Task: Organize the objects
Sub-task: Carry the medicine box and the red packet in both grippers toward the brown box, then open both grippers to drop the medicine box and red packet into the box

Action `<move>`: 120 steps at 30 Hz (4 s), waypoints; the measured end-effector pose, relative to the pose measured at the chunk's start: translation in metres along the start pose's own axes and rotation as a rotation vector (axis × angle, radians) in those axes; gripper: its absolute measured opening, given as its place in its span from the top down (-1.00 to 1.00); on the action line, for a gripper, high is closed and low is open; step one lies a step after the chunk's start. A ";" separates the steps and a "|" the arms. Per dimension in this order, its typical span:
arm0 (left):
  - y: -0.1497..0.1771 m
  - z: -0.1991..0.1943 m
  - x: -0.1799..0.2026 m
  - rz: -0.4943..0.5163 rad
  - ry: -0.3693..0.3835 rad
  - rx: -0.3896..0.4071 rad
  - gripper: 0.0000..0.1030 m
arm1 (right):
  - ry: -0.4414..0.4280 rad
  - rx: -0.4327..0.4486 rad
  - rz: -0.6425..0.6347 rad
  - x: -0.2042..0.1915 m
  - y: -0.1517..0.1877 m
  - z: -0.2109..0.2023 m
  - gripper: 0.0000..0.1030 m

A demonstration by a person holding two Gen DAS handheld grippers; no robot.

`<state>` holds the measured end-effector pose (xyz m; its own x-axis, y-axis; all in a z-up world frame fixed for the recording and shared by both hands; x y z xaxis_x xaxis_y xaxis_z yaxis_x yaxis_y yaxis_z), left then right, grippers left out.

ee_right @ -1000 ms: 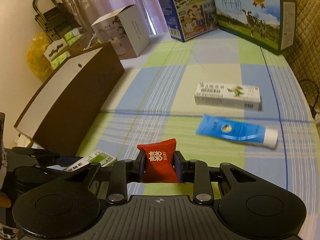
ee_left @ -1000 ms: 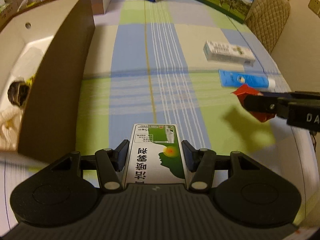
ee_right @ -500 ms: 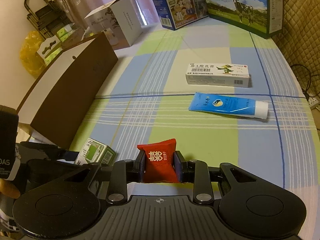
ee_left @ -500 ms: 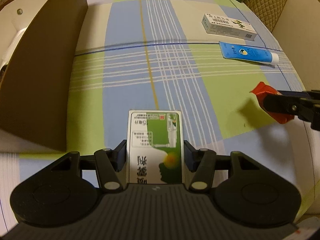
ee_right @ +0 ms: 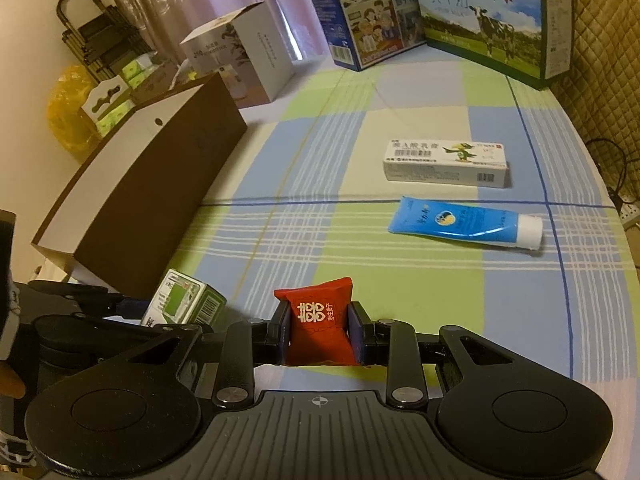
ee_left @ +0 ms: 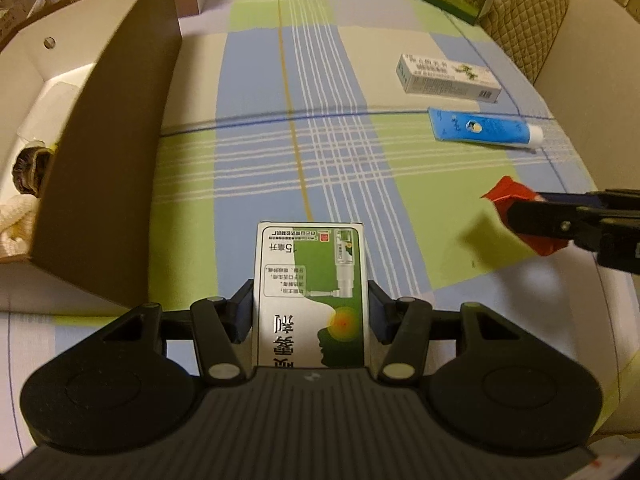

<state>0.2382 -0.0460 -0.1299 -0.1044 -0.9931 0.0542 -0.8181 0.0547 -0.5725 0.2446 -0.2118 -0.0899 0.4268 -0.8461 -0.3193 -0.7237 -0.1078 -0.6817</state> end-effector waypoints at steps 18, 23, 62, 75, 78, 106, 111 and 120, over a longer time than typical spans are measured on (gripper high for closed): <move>-0.019 -0.063 -0.027 -0.042 0.008 0.133 0.01 | -0.056 0.035 -0.049 -0.051 -0.009 0.000 0.48; -0.024 -0.084 -0.042 -0.056 0.007 0.178 0.01 | -0.070 0.050 -0.061 -0.068 -0.014 0.000 0.48; -0.078 -0.104 -0.234 -0.113 -0.140 0.279 0.01 | -0.203 0.075 -0.194 -0.234 -0.080 0.129 0.48; -0.135 -0.015 -0.272 -0.038 -0.162 0.184 0.01 | -0.124 0.067 -0.217 -0.228 -0.132 0.212 0.48; -0.151 0.007 -0.280 -0.020 -0.163 0.170 0.01 | -0.103 0.059 -0.232 -0.226 -0.143 0.230 0.48; -0.207 0.059 -0.298 0.052 -0.157 0.216 -0.40 | -0.051 0.043 -0.262 -0.215 -0.178 0.286 0.37; -0.199 0.046 -0.302 0.017 -0.150 0.219 -0.45 | -0.063 0.056 -0.270 -0.216 -0.176 0.278 0.22; -0.174 0.017 -0.299 -0.045 -0.142 0.200 -0.62 | -0.097 0.079 -0.231 -0.220 -0.167 0.246 0.18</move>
<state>0.4216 0.2399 -0.0598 0.0212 -0.9995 -0.0240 -0.6904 0.0027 -0.7234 0.4046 0.1208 -0.0676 0.6286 -0.7495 -0.2076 -0.5577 -0.2484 -0.7920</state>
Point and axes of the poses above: each gripper's, at about its wrist camera, not at the fingertips, and z roughly the way its jaws point, x to its right, y to its underside, the point moved 4 cm from there along z, roughly the way its jaws point, and after that the axes turned 9 degrees about x, right-handed, at the moved point
